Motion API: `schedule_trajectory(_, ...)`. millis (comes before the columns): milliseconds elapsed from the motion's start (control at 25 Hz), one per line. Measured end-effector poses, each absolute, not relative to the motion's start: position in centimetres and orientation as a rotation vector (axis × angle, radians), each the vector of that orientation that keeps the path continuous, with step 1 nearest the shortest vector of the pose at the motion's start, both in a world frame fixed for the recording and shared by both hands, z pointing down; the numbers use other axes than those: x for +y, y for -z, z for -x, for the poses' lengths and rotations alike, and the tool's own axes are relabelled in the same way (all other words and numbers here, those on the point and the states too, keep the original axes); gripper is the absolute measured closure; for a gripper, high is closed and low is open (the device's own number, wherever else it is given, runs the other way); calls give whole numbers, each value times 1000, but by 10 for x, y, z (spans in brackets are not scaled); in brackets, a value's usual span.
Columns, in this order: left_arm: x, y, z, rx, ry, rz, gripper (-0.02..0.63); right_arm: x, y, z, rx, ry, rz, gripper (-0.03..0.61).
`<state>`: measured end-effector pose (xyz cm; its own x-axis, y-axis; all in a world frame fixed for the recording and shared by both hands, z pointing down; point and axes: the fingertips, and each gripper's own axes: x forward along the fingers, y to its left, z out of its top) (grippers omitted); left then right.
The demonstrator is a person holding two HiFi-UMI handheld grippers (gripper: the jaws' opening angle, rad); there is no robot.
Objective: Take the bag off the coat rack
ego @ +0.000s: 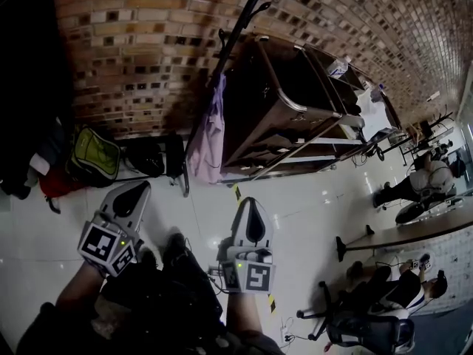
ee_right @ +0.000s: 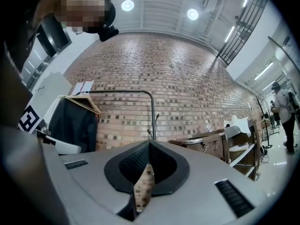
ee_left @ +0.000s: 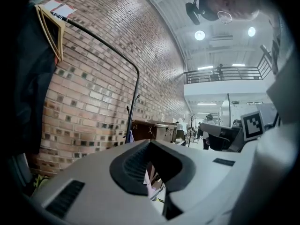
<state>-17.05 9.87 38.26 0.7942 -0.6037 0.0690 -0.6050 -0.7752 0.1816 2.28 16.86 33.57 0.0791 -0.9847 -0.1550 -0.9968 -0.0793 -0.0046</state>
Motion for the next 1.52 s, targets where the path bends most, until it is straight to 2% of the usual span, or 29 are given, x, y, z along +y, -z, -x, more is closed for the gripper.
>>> schedule_trajectory(320,54,-393,129,-960,-35,-2803,588,113,-359,-65,2099,-121,2218,560)
schedule_trajectory(800,-59,-386,60,-1053,-31,-2772,588,-30,-341,-131,2176,-141,2095,560)
schedule_trajectory(1160,-121,-389,30,-1092,-49,-2755,588,-100,-365,-150,2261,-12,2055,560)
schedule_trajectory(1320,-145,-391,16,-1101,-51,-2756,588,-128,-379,-156,2317,49,2028,535)
schedule_trajectory(1520,-172,-399,4,-1140,-31,-2746,588,-166,-403,-159,2392,120,1989,472)
